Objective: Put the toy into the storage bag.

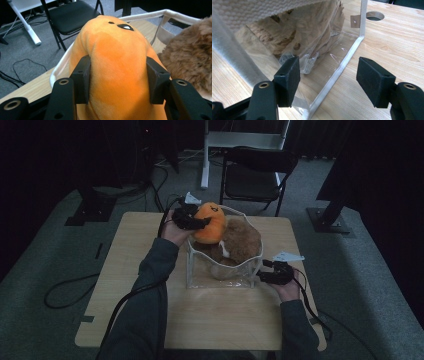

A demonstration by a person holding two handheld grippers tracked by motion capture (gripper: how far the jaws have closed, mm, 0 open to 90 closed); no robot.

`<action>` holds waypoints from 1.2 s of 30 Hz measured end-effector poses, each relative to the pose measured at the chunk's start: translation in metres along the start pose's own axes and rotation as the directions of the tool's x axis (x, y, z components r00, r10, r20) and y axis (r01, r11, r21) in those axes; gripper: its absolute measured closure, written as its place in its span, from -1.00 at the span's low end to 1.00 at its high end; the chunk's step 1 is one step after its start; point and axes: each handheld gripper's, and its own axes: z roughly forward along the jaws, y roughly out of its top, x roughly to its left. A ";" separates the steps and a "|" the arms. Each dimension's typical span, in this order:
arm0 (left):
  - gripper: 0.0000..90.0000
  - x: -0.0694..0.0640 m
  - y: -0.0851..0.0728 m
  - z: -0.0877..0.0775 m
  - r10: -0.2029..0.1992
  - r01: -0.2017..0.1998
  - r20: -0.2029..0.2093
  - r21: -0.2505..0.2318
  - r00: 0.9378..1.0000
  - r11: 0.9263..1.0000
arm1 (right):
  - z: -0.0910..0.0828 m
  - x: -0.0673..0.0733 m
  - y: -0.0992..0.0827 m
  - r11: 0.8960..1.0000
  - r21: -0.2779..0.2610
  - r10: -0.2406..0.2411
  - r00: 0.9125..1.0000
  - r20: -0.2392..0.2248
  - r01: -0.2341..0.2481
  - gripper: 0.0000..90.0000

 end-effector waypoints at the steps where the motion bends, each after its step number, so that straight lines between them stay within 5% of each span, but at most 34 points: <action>1: 0.05 0.000 -0.002 0.001 -0.003 0.003 0.001 0.003 1.000 1.000 | 0.000 0.000 0.000 1.000 0.000 0.000 1.000 0.000 0.000 -0.23; 17: -0.25 0.003 -0.005 0.001 -0.030 0.030 0.016 0.003 0.999 1.000 | 0.000 0.000 0.000 1.000 0.000 -0.001 1.000 0.000 0.001 -0.23; 22: -0.35 0.005 -0.005 -0.002 -0.052 0.052 0.019 -0.034 0.998 0.998 | 0.000 0.000 0.000 1.000 0.000 -0.001 1.000 0.000 0.001 -0.23; 28: -0.33 0.008 -0.003 -0.006 -0.081 0.081 0.009 -0.067 0.997 0.994 | 0.000 0.000 0.000 1.000 0.001 -0.002 1.000 -0.001 0.002 -0.23; 36: -0.14 0.008 -0.004 -0.004 -0.068 0.068 -0.019 -0.032 0.997 0.997 | 0.000 0.000 0.000 1.000 0.000 0.000 1.000 -0.002 0.000 -0.23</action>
